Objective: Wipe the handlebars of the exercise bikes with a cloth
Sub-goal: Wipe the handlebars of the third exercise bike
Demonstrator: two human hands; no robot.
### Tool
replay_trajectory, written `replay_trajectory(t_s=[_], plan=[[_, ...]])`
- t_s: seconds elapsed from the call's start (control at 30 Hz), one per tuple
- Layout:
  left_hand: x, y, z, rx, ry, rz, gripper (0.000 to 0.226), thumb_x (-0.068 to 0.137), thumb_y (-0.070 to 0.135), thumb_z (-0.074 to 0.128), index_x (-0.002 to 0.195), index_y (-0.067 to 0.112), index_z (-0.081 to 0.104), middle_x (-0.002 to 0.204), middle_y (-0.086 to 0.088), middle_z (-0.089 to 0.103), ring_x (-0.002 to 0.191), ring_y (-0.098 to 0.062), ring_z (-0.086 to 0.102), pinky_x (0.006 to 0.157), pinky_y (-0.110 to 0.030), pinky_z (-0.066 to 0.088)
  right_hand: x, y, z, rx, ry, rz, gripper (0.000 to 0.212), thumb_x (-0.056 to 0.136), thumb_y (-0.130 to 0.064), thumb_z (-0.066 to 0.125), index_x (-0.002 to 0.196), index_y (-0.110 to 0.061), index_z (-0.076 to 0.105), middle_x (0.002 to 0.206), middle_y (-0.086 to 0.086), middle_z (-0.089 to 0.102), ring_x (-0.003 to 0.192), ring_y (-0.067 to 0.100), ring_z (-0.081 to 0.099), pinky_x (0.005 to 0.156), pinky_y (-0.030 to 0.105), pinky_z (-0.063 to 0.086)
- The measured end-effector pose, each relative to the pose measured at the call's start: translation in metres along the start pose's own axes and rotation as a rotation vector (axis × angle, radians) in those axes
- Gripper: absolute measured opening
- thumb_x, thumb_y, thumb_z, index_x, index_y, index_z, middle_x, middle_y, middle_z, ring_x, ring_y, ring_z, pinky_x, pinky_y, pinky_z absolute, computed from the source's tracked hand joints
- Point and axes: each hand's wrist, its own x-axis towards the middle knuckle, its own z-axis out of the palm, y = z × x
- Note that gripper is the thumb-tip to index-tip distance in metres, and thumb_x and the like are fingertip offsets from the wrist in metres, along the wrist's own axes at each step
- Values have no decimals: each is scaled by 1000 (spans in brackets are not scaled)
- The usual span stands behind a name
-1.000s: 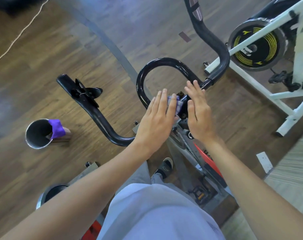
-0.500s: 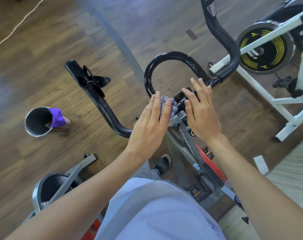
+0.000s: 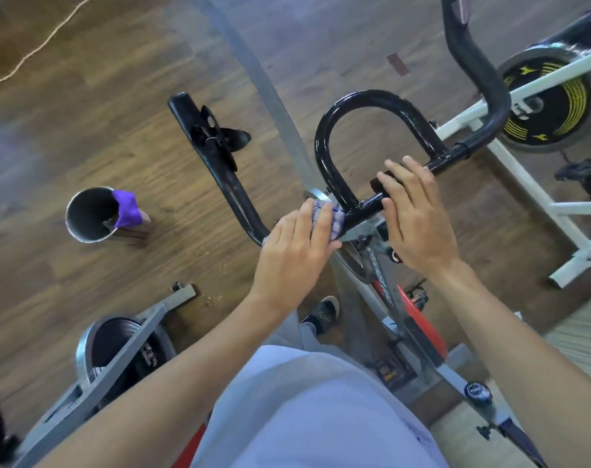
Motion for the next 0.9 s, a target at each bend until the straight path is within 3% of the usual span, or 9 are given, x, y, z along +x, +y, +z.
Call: replay_trajectory(t_s=[0.27,0.4,0.47,0.53,0.67,0.73,0.8,0.9], plan=[[-10,-95,-9,-95,9,374,40,103,30,58,129,1,64,129,-22,63,118,-39,61,107,-49,48,-4,1,1,55,-21,32,41,110,-18,36,143,2,50,145,17,51,145,33,35,121,55,27],[-10,-59,-11,-155,45,180,33,105,25,52,118,1,70,124,-18,67,115,-35,64,106,-46,47,-2,-8,3,87,13,106,41,110,-19,37,139,4,54,140,18,54,142,33,37,121,54,28],[-16,-32,-7,-151,46,81,35,105,27,51,121,2,70,127,-17,67,116,-33,64,105,-45,47,0,-14,6,101,42,144,39,110,-20,37,135,3,57,137,16,57,141,33,39,122,51,26],[-18,-24,-4,-151,51,92,38,106,29,51,129,2,66,131,-18,65,118,-33,63,106,-44,47,2,-16,6,126,77,187,39,109,-20,36,131,1,60,135,15,59,139,33,40,124,48,23],[-16,-66,-14,-239,37,299,32,102,22,62,128,3,66,127,-18,65,113,-33,61,102,-42,49,18,-32,1,220,139,341,35,107,-16,36,126,-4,63,130,13,61,138,32,41,124,42,21],[-13,-92,-30,-321,69,313,27,101,19,62,121,2,70,121,-19,67,108,-33,63,98,-40,51,36,-50,-6,288,165,406,32,106,-13,36,123,-6,63,125,11,64,128,29,49,123,47,22],[-3,-120,-47,-372,134,229,30,104,20,54,118,-1,71,119,-19,68,104,-34,66,94,-41,52,60,-75,-13,361,175,410,29,106,-11,38,120,-6,63,118,5,64,117,25,51,114,47,33],[23,-175,-64,-382,211,-6,36,107,22,45,121,-2,68,123,-17,66,108,-35,65,94,-44,50,110,-118,-17,477,112,379,28,107,-12,39,120,-9,64,116,-1,65,108,18,56,96,22,39]])
